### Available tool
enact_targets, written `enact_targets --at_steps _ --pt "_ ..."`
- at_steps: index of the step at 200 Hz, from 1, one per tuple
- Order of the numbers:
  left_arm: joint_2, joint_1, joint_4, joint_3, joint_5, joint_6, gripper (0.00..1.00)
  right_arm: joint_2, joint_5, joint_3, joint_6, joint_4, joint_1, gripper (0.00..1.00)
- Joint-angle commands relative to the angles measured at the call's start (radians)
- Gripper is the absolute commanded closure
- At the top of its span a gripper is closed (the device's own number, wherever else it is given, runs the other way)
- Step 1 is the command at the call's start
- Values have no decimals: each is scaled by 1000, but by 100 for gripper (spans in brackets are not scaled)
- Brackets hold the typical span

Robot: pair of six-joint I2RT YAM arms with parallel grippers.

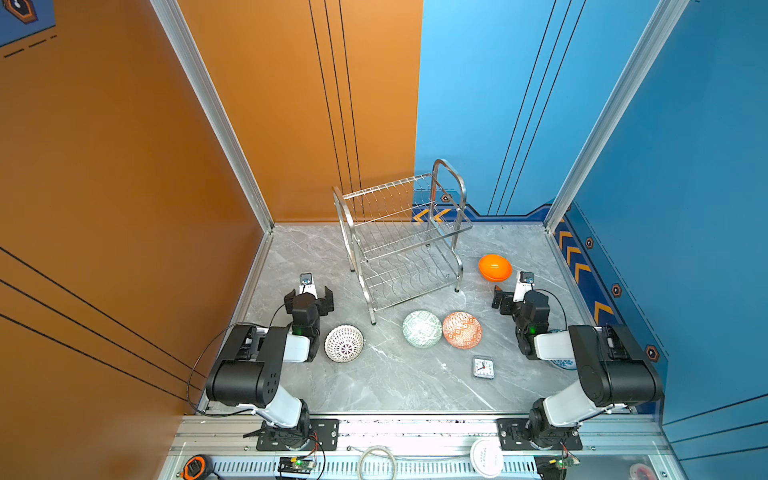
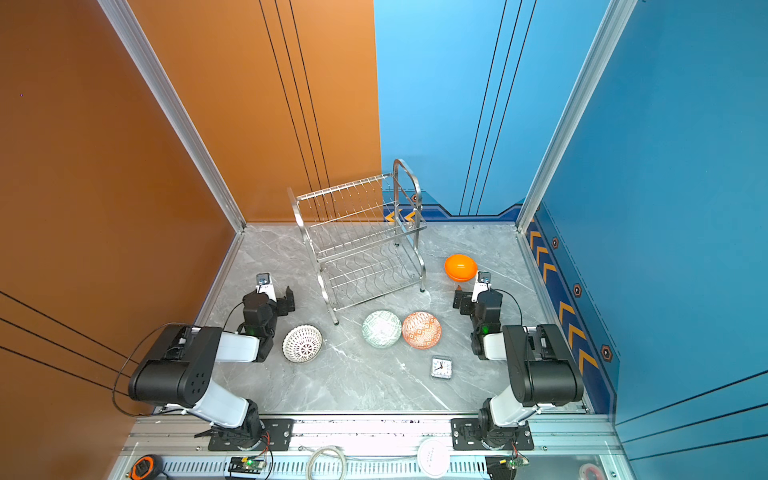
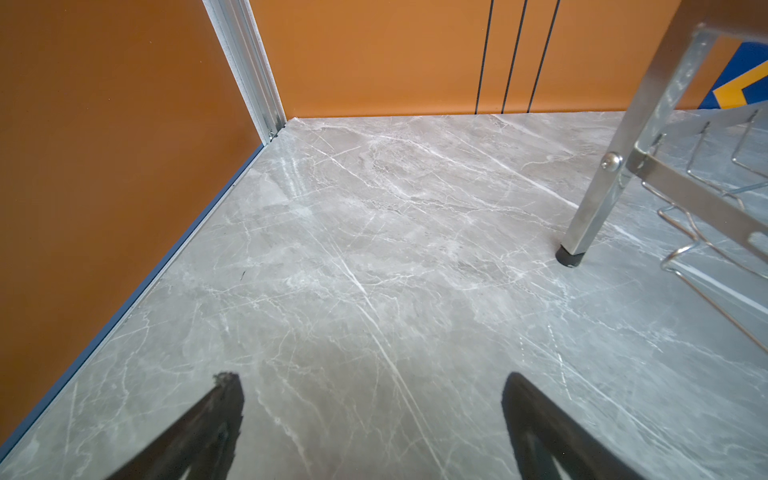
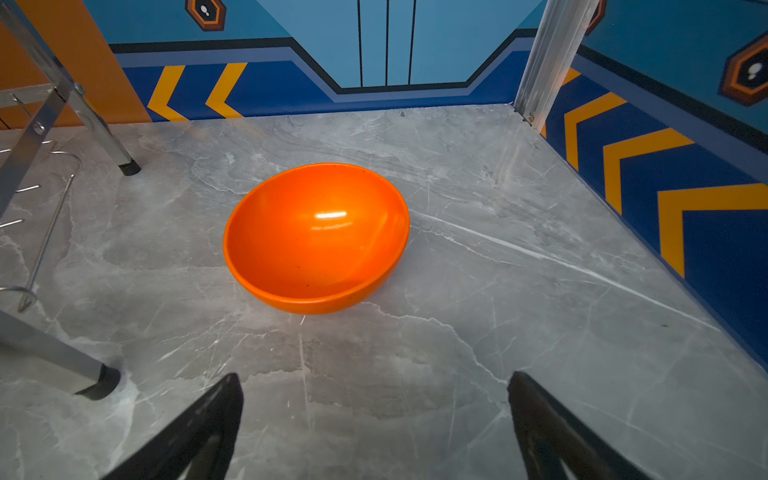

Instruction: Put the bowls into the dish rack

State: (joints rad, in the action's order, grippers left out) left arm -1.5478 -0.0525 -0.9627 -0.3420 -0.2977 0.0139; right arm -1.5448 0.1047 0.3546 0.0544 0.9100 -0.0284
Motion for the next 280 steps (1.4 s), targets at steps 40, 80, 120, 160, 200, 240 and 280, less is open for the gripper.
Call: enact_targets --at_steps 40,80,120,160,200,240,280 --pt "215 -7 30 78 -171 58 2 188 187 29 57 -174 -8 0" --pt "323 -117 52 114 -383 43 2 292 158 92 97 -361 -23 0" --pt "396 -320 140 56 -687 -10 2 292 -6 184 302 -540 17 0" --pt "583 -353 567 -33 -518 220 2 258 -32 193 244 -524 -98 0" --pt "699 -283 805 -87 -52 469 2 236 -66 206 179 -481 -239 0" --pt "714 -290 824 -83 131 557 2 208 -84 222 169 -457 -315 1" --pt "660 -349 820 -131 182 551 2 161 -71 289 175 -467 -331 6"
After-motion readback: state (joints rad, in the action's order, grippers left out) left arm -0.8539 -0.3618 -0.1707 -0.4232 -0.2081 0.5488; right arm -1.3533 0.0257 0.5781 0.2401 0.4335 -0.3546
